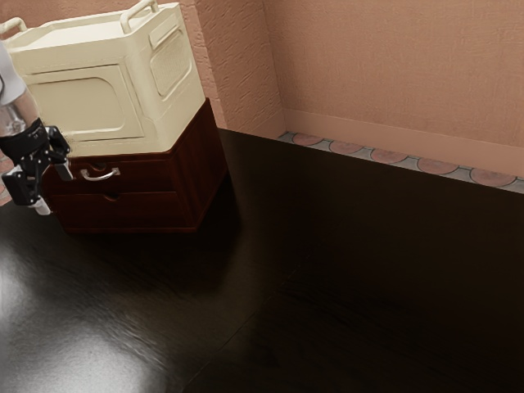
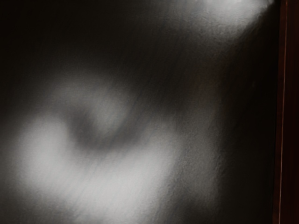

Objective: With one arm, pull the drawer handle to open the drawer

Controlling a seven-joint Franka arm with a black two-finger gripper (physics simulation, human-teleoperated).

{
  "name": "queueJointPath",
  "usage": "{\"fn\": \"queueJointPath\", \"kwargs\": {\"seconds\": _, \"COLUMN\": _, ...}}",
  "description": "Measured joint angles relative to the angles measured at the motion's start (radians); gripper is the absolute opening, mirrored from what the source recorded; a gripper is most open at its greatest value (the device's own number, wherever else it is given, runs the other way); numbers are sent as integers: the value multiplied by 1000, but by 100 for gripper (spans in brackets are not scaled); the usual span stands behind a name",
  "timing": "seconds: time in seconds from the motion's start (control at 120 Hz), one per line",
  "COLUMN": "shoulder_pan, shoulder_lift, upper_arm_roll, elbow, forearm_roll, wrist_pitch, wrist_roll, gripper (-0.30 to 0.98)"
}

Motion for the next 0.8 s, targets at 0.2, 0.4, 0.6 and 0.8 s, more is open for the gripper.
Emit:
{"fn": "queueJointPath", "kwargs": {"seconds": 0.2, "shoulder_pan": 9, "shoulder_lift": 63, "upper_arm_roll": 2, "elbow": 16, "forearm_roll": 4, "wrist_pitch": 79, "wrist_roll": 3, "gripper": 69}}
{"fn": "queueJointPath", "kwargs": {"seconds": 0.4, "shoulder_pan": -11, "shoulder_lift": 130, "upper_arm_roll": -1, "elbow": 56, "forearm_roll": 8, "wrist_pitch": 148, "wrist_roll": 14, "gripper": 69}}
{"fn": "queueJointPath", "kwargs": {"seconds": 0.6, "shoulder_pan": -14, "shoulder_lift": 179, "upper_arm_roll": 5, "elbow": 91, "forearm_roll": 5, "wrist_pitch": 194, "wrist_roll": 22, "gripper": 69}}
{"fn": "queueJointPath", "kwargs": {"seconds": 0.8, "shoulder_pan": -9, "shoulder_lift": 211, "upper_arm_roll": 9, "elbow": 99, "forearm_roll": 6, "wrist_pitch": 246, "wrist_roll": 28, "gripper": 69}}
